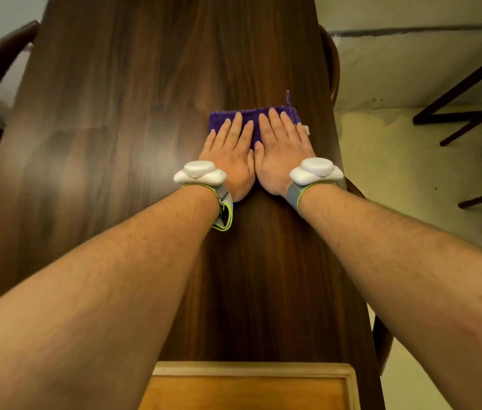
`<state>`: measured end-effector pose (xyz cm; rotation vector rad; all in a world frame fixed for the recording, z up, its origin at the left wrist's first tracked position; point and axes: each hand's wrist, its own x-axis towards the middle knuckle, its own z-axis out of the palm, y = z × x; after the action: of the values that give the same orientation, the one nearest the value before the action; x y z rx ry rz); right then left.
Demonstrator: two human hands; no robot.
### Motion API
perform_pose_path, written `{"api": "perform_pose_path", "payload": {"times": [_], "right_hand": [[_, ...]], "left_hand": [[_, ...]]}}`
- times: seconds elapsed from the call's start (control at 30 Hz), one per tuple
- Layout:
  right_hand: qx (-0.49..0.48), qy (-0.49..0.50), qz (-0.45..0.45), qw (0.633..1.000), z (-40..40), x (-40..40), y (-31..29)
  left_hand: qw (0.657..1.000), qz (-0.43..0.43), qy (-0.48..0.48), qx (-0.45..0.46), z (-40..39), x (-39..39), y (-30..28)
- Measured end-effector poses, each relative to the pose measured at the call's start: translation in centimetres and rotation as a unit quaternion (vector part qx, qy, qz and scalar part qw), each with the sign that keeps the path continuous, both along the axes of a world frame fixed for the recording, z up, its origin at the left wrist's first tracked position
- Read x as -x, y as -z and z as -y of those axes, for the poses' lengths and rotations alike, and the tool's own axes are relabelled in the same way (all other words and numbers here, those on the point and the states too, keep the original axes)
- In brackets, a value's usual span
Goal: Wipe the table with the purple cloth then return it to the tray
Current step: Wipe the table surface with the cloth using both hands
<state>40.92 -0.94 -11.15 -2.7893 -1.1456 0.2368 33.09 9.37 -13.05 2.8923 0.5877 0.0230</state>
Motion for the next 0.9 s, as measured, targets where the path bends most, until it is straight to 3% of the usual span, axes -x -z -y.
{"api": "perform_pose_path", "payload": {"times": [0.9], "right_hand": [[-0.01,0.009,-0.011,1.0,5.9,15.8,-0.2]], "left_hand": [[0.997,-0.044,0.058,0.031,5.0,16.0,-1.9]]}}
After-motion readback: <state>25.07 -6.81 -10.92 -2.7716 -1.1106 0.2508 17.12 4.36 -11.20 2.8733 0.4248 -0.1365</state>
